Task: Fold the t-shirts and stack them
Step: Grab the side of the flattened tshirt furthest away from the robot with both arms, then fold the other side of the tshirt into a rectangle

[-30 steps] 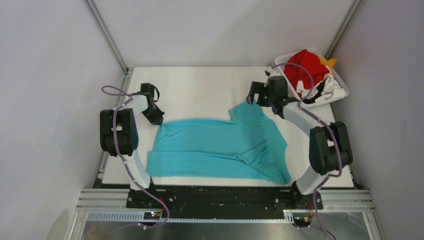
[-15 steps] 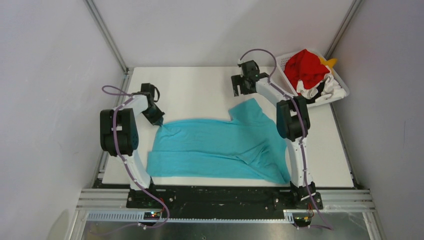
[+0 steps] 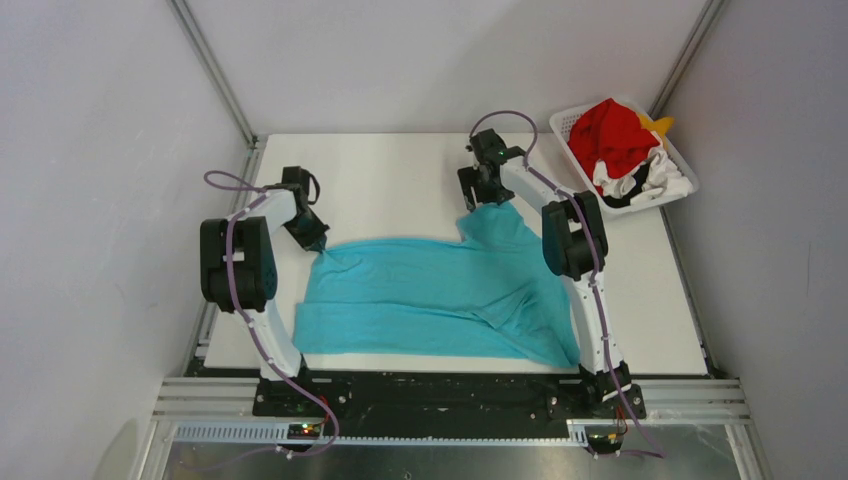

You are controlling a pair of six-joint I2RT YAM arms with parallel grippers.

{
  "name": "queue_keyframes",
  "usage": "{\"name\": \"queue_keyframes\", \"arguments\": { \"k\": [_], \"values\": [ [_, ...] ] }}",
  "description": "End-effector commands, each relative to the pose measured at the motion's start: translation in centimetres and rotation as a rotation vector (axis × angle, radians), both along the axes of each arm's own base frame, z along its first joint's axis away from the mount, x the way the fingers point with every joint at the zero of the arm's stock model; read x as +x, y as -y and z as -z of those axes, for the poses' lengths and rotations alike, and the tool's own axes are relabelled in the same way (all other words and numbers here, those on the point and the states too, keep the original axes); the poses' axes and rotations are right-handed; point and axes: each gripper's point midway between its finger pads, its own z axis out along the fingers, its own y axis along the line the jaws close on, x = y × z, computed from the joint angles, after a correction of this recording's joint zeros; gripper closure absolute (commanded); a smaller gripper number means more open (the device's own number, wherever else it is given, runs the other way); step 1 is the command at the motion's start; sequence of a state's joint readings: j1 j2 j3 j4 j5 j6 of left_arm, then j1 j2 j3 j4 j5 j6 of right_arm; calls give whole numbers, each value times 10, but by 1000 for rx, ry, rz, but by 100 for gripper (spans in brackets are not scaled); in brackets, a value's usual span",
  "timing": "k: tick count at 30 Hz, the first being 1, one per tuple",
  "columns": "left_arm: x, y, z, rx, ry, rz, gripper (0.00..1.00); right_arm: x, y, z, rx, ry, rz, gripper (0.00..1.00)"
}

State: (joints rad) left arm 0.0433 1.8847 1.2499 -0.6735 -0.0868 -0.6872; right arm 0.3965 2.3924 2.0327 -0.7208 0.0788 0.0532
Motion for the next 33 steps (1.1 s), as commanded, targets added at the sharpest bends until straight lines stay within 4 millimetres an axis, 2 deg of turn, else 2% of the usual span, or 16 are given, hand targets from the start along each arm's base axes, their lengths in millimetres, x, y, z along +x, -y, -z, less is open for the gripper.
{"name": "queue_keyframes", "arguments": {
  "k": [1,7,12,14,19,20,21,22,23,24,25,26,27,29,32,33],
  "values": [
    [6,-4,-15,30,29,18,100,-19,8,9,-26,-74,22,23],
    [6,-4,-18,33,35,18,100,-30,8,12,76,-86,55,37],
    [8,-3,-22,31,48,16,100,-22,4,-4,123,-17,65,89],
    [9,-3,-23,31,52,20,100,-17,0,-13,144,14,64,100],
    [9,-3,-30,32,69,21,100,-15,-4,-42,129,102,55,100],
    [9,-3,-34,35,79,20,100,-15,-4,-57,129,135,51,100],
    [7,-2,-37,37,86,20,100,-21,-3,-54,114,140,51,100],
    [6,-2,-38,43,88,20,100,-23,-3,-70,122,172,51,100],
    [4,-2,-41,44,96,18,100,-30,-1,-67,111,174,54,100],
    [2,-1,-42,47,99,20,100,-33,0,-83,125,206,64,100],
    [0,-1,-45,47,105,19,100,-42,3,-78,112,202,71,100],
    [-1,0,-47,47,109,19,100,-46,3,-94,125,235,76,100],
    [-5,2,-49,48,114,20,100,-55,6,-87,107,234,80,100],
    [-9,4,-53,48,126,20,100,-70,10,-106,105,274,75,100],
    [-19,3,-57,57,135,17,100,-94,16,-107,43,278,69,100],
    [-24,11,-59,57,142,40,100,-100,16,-114,40,289,66,100]
  ]
}}
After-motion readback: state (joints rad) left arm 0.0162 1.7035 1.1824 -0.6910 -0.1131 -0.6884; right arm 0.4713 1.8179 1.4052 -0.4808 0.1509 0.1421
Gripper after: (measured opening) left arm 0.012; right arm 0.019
